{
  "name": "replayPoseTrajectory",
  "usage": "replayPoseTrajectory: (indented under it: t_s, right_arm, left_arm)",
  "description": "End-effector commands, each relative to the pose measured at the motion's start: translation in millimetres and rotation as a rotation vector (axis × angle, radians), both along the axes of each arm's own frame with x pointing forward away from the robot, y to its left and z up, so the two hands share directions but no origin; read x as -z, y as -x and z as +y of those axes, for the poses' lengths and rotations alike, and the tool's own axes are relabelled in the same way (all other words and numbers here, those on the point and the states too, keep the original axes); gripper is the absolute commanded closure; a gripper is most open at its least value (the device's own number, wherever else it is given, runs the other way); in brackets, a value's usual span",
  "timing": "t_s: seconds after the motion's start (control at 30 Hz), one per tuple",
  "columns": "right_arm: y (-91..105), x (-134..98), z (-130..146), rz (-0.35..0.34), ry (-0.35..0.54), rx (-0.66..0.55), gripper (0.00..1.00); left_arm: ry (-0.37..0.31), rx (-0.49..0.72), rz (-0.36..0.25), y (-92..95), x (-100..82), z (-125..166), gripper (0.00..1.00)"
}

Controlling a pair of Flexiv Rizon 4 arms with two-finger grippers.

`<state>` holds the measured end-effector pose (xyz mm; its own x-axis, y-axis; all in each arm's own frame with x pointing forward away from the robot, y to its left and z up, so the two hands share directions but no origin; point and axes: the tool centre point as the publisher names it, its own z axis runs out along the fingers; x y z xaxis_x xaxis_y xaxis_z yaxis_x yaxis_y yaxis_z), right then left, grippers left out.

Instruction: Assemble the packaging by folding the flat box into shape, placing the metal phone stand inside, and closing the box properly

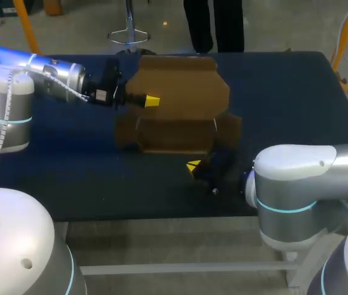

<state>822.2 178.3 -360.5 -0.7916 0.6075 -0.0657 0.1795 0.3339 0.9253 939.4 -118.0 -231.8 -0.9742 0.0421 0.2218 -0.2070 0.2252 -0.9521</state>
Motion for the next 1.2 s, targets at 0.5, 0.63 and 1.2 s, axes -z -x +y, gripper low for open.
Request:
replayPoseTrajectory:
  t_s: [0.5,0.63,1.2]
  right_arm:
    - [58.8,-22,-54,-0.022,0.034,-0.094,0.01]
    - [66.6,-26,-61,-0.026,0.064,-0.116,0.00]
    - [78.2,-28,-104,-0.046,0.096,-0.143,0.00]
  left_arm:
    - [0.000,0.004,0.002,-0.7,4.3,-1,1.00]
    - [0.000,0.004,0.002,-0.7,4.3,-1,1.00]
    - [0.000,0.004,0.002,-0.7,4.3,-1,1.00]
